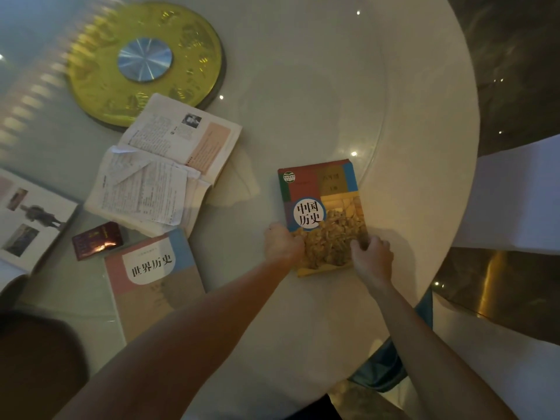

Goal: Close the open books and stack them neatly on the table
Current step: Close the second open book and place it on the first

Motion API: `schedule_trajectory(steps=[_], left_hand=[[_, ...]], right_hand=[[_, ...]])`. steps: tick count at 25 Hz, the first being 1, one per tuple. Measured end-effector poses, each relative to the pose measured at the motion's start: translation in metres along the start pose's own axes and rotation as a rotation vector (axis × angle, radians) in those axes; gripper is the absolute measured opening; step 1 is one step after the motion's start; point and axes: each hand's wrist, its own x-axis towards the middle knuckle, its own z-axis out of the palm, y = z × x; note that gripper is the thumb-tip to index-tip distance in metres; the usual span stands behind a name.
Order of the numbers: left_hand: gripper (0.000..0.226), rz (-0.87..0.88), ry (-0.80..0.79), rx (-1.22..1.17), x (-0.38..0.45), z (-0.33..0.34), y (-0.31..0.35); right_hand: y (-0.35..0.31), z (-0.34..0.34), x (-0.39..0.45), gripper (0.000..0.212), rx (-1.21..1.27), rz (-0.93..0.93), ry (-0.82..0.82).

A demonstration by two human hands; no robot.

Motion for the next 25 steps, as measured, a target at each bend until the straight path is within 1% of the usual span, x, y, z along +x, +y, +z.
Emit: schedule_trajectory(steps=[2, 4, 6, 7, 10, 12, 14, 16, 17, 19, 22, 25], left_hand=[[0.038, 0.024, -0.043, -0.159, -0.006, -0.009, -0.005], [0.041, 0.034, -0.111, -0.303, -0.010, -0.020, -0.010], [0.033, 0.068, -0.194, -0.358, -0.013, -0.038, -0.020], [0.032, 0.084, -0.228, -0.402, -0.014, -0.049, -0.028], [0.026, 0.069, -0.316, -0.668, -0.024, -0.087, -0.057], [0.024, 0.065, -0.315, -0.779, -0.034, -0.111, -0.080], [0.022, 0.071, -0.255, -0.832, -0.043, -0.136, -0.114], [0.018, 0.115, -0.091, -0.794, -0.049, -0.159, -0.151], [0.016, 0.145, 0.004, -0.758, -0.052, -0.169, -0.171], [0.018, 0.185, 0.137, -0.699, -0.057, -0.183, -0.208], [0.023, 0.163, 0.274, -0.629, -0.063, -0.201, -0.253], [0.009, 0.120, 0.385, -0.471, -0.063, -0.211, -0.289]], right_hand=[[-0.001, 0.003, -0.001, 0.047, 0.017, -0.016, -0.043], [-0.002, 0.004, -0.005, 0.039, 0.132, 0.026, -0.116], [-0.005, 0.009, -0.020, 0.029, 0.242, 0.046, -0.219], [-0.007, 0.012, -0.028, 0.026, 0.271, 0.046, -0.255], [-0.015, 0.033, -0.056, 0.026, 0.422, 0.096, -0.362], [-0.022, 0.048, -0.077, 0.029, 0.537, 0.132, -0.426], [-0.038, 0.066, -0.103, 0.025, 0.544, 0.052, -0.478], [-0.056, 0.084, -0.128, 0.020, 0.525, -0.049, -0.521], [-0.065, 0.095, -0.139, 0.017, 0.479, -0.109, -0.540], [-0.078, 0.118, -0.158, 0.013, 0.351, -0.228, -0.569], [-0.090, 0.153, -0.186, 0.014, 0.220, -0.318, -0.599], [-0.094, 0.180, -0.209, 0.013, 0.103, -0.411, -0.578]])
